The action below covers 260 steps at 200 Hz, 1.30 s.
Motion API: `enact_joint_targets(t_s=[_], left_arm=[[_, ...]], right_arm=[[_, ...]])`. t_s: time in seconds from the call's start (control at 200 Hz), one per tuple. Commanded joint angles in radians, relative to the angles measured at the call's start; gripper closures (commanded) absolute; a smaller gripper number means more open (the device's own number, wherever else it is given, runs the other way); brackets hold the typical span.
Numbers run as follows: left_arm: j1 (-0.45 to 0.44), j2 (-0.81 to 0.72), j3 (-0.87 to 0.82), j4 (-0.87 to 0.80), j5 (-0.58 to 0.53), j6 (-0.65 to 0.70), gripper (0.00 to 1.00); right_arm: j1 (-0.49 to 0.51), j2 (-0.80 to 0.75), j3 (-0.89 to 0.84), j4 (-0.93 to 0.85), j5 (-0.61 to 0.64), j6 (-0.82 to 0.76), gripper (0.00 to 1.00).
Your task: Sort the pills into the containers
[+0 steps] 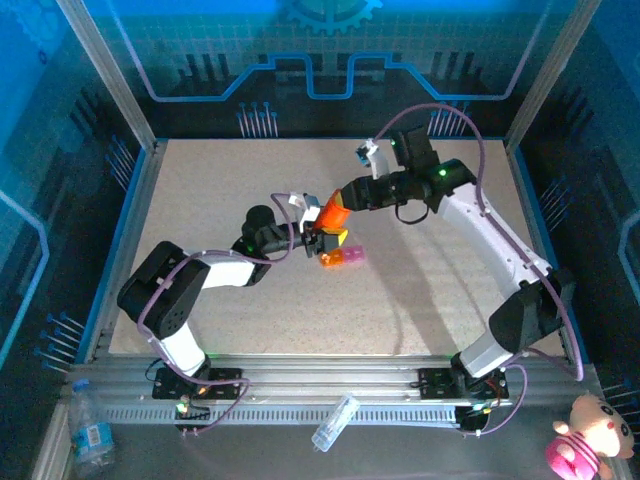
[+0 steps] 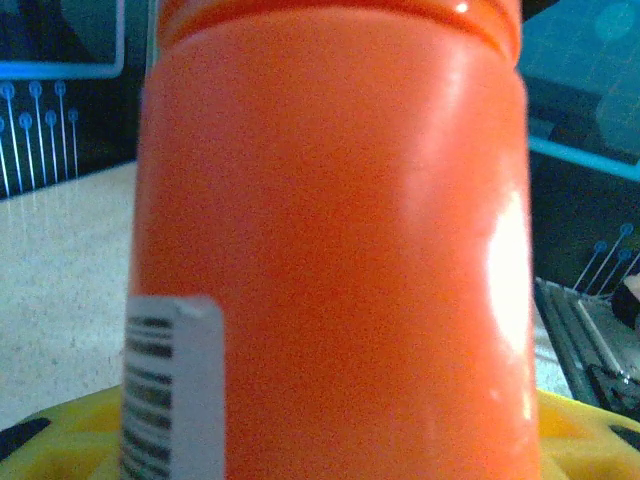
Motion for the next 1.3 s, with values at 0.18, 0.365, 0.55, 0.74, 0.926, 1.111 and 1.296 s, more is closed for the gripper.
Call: enact_joint_targets(t_s=[0.18, 0.365, 0.55, 0.74, 0.926, 1.111, 1.296], left_arm=[[-0.012, -0.018, 0.023, 0.15, -0.039, 0.032, 1.0], [-0.012, -0.018, 0.013, 0.164, -0.036, 0.026, 1.0], [-0.011, -0.023, 0.017, 0.163, -0.008, 0.003, 1.0], [-0.011, -0.034, 0.034, 0.118, 0.071, -0.035, 1.0], [-0.011, -0.054, 0.042, 0.063, 0.131, -0.055, 1.0], [-0.012, -0.061, 0.063, 0.016, 0.189, -0.076, 1.0], [-0.011, -0.058, 0.072, 0.0, 0.217, -0.085, 1.0]], right_arm=[[0.083, -0.014, -0.132, 0.145, 0.094, 0.265, 0.58], [0.022, -0.052, -0.097, 0.119, 0.052, 0.211, 0.41], [-0.045, -0.119, -0.034, 0.048, -0.055, 0.066, 0.26], [-0.088, -0.097, 0.083, -0.11, -0.13, -0.163, 0.22], [-0.1, -0.032, 0.207, -0.266, -0.19, -0.399, 0.2], [-0.095, 0.066, 0.342, -0.414, -0.232, -0.51, 0.2], [-0.089, 0.134, 0.398, -0.485, -0.239, -0.56, 0.2]])
